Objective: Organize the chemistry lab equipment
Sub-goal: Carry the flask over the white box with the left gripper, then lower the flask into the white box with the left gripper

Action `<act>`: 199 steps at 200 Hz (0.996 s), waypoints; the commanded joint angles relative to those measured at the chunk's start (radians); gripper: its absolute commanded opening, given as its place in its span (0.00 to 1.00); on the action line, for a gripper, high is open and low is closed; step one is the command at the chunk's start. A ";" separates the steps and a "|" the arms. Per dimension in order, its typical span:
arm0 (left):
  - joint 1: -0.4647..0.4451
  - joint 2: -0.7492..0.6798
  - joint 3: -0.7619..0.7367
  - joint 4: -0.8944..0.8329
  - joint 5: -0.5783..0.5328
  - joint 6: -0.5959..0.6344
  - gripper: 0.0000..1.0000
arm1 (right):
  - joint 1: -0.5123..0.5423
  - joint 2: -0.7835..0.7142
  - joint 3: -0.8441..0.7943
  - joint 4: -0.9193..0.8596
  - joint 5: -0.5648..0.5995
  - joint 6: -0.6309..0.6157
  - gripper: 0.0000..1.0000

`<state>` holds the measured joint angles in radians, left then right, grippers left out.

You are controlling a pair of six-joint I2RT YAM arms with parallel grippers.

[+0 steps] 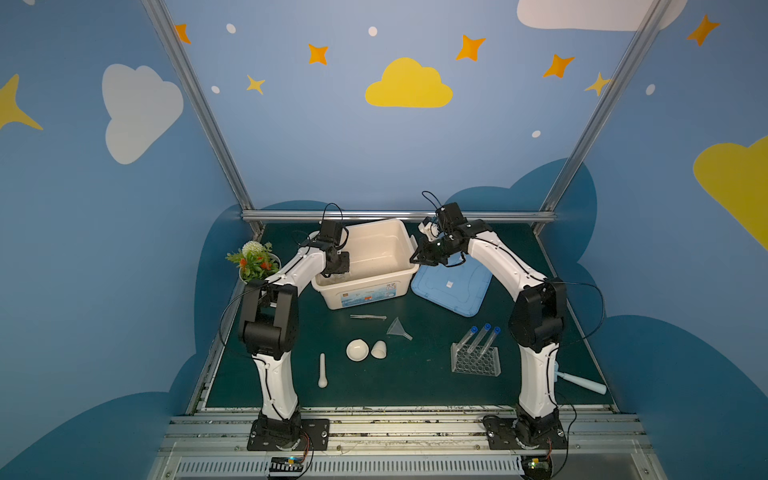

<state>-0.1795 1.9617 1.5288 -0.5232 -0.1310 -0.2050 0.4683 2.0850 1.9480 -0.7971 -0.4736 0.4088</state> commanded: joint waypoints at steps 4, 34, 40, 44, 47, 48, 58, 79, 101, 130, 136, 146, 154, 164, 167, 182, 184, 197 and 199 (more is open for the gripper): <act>0.011 0.016 -0.001 0.000 -0.003 -0.009 0.03 | -0.003 -0.019 -0.009 -0.014 -0.018 0.005 0.15; 0.020 0.040 0.012 0.000 -0.007 -0.016 0.03 | -0.004 -0.020 -0.009 -0.016 -0.017 0.007 0.15; 0.021 0.044 0.014 0.002 -0.008 -0.016 0.03 | -0.004 -0.020 -0.009 -0.016 -0.020 0.008 0.15; 0.021 0.048 0.017 0.003 -0.008 -0.014 0.03 | -0.004 -0.020 -0.009 -0.016 -0.020 0.008 0.15; 0.022 0.051 0.019 0.003 -0.008 -0.013 0.03 | -0.005 -0.020 -0.009 -0.016 -0.020 0.008 0.15; 0.022 0.052 0.020 0.004 -0.008 -0.012 0.03 | -0.004 -0.020 -0.009 -0.016 -0.020 0.008 0.15; 0.023 0.061 0.029 0.002 -0.008 -0.007 0.03 | -0.004 -0.019 -0.009 -0.017 -0.021 0.009 0.15; 0.023 0.081 0.053 0.000 -0.010 0.001 0.03 | -0.007 -0.019 -0.011 -0.019 -0.021 0.013 0.15; 0.023 0.100 0.081 -0.014 -0.038 0.012 0.03 | -0.008 -0.019 -0.010 -0.019 -0.021 0.013 0.14; 0.022 0.122 0.112 -0.035 -0.057 0.029 0.03 | -0.009 -0.019 -0.011 -0.018 -0.020 0.016 0.14; 0.023 0.124 0.117 -0.035 -0.062 0.030 0.03 | -0.009 -0.019 -0.011 -0.017 -0.023 0.015 0.14; 0.022 0.130 0.127 -0.040 -0.060 0.034 0.03 | -0.009 -0.019 -0.011 -0.018 -0.021 0.015 0.14; 0.023 0.133 0.134 -0.041 -0.057 0.034 0.03 | -0.009 -0.020 -0.011 -0.020 -0.022 0.015 0.14; 0.023 0.134 0.138 -0.044 -0.049 0.034 0.03 | -0.010 -0.022 -0.012 -0.021 -0.019 0.014 0.14; 0.023 0.134 0.139 -0.043 -0.046 0.033 0.03 | -0.011 -0.022 -0.012 -0.022 -0.019 0.015 0.14; 0.022 0.134 0.136 -0.047 -0.034 0.033 0.03 | -0.010 -0.022 -0.014 -0.022 -0.021 0.016 0.14; 0.022 0.135 0.134 -0.047 -0.033 0.033 0.03 | -0.010 -0.022 -0.014 -0.022 -0.021 0.016 0.14; 0.022 0.134 0.123 -0.052 -0.033 0.031 0.04 | -0.010 -0.022 -0.014 -0.022 -0.020 0.017 0.15; 0.021 0.134 0.120 -0.050 -0.033 0.030 0.04 | -0.010 -0.022 -0.014 -0.022 -0.020 0.017 0.15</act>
<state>-0.1665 2.0628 1.6569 -0.5362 -0.1604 -0.1802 0.4633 2.0850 1.9442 -0.7933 -0.4808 0.4381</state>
